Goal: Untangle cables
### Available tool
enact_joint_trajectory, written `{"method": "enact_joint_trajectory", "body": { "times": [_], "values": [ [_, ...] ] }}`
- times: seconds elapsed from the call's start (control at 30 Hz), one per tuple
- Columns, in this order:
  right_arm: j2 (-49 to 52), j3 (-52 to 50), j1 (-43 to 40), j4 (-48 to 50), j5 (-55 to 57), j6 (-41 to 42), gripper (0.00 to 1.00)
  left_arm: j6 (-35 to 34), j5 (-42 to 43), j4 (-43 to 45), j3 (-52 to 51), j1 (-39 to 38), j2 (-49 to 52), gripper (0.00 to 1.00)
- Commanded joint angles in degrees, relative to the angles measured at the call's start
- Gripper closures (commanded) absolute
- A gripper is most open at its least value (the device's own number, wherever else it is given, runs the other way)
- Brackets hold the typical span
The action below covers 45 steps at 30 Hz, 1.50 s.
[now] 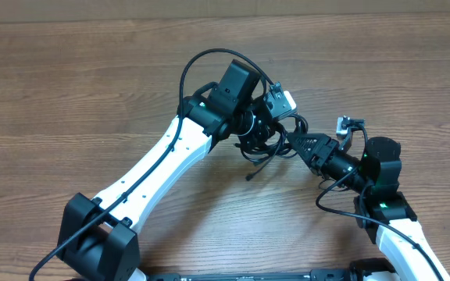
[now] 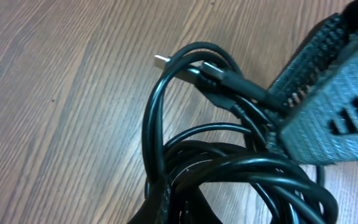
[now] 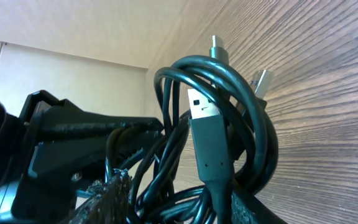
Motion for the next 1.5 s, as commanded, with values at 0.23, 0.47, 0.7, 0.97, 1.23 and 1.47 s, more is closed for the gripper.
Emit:
{"method": "enact_joint_trajectory", "body": {
  "times": [0.23, 0.47, 0.7, 0.97, 1.23, 1.47],
  "values": [
    [0.02, 0.96, 0.22, -0.35, 1.75, 0.0, 0.58, 3.96, 10.67, 0.31, 1.79, -0.5, -0.33, 0.96],
    [0.02, 0.96, 0.22, -1.55, 3.43, 0.02, 0.62, 5.68, 13.55, 0.15, 1.79, -0.48, -0.33, 0.96],
    [0.02, 0.96, 0.22, -2.23, 4.07, 0.04, 0.63, 6.01, 14.01, 0.15, 1.79, -0.5, -0.33, 0.96],
    [0.02, 0.96, 0.22, -2.25, 4.09, 0.02, 0.7, 6.45, 14.86, 0.13, 1.79, -0.48, -0.33, 0.96],
    [0.02, 0.96, 0.22, -2.27, 4.09, 0.02, 0.9, 7.74, 17.99, 0.85, 1.79, -0.48, -0.33, 0.96],
    [0.02, 0.96, 0.22, -2.38, 4.09, 0.0, 0.89, 7.74, 18.86, 0.87, 1.79, -0.5, -0.33, 0.96]
  ]
}}
